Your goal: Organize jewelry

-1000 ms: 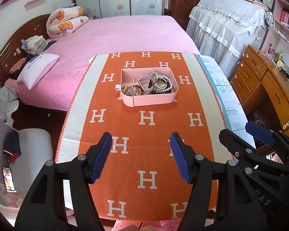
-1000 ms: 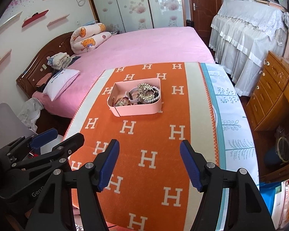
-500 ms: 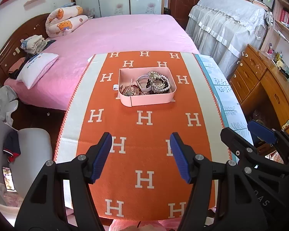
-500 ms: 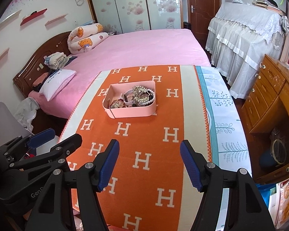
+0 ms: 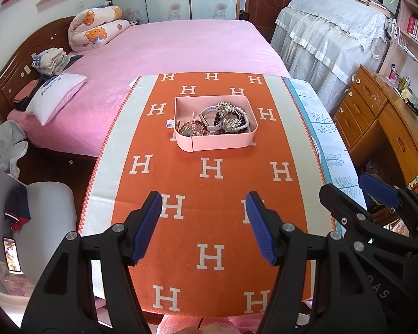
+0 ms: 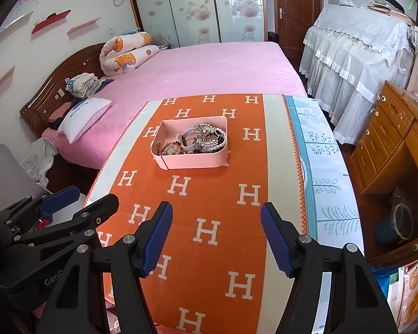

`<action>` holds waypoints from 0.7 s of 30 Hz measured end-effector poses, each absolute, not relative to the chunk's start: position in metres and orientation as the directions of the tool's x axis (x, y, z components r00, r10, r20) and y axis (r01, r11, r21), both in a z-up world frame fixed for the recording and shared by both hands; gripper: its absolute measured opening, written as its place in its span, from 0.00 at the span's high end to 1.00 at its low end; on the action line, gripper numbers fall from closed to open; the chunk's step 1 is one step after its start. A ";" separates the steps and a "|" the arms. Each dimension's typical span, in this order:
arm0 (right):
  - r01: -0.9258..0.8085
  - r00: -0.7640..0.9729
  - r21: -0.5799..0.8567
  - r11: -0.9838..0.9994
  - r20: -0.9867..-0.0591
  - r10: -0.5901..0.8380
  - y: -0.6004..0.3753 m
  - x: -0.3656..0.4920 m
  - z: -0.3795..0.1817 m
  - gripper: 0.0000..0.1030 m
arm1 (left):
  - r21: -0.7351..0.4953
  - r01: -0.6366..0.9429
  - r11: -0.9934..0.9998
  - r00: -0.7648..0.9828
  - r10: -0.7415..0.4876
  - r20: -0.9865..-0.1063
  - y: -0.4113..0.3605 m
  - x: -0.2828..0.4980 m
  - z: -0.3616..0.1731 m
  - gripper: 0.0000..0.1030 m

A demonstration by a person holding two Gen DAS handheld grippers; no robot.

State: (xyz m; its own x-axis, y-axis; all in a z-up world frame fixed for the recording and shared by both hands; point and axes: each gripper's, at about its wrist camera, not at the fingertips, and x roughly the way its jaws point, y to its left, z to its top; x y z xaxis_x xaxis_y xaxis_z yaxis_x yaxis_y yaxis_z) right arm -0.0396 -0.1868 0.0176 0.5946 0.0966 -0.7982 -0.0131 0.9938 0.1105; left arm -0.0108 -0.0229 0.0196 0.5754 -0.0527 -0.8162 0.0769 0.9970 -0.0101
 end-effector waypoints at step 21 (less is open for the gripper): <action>-0.015 0.595 0.113 0.994 -0.798 0.100 -0.188 -0.040 0.017 0.35 | -0.007 0.077 0.997 0.575 -0.050 -0.816 -0.023 -0.011 0.019 0.42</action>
State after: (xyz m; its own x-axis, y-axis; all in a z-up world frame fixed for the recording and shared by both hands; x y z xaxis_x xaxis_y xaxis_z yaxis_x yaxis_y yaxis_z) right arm -0.0403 -0.1882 0.0170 0.5946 0.0995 -0.7978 -0.0149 0.9935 0.1128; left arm -0.0114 -0.0231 0.0194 0.5754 -0.0497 -0.8164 0.0766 0.9970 -0.0067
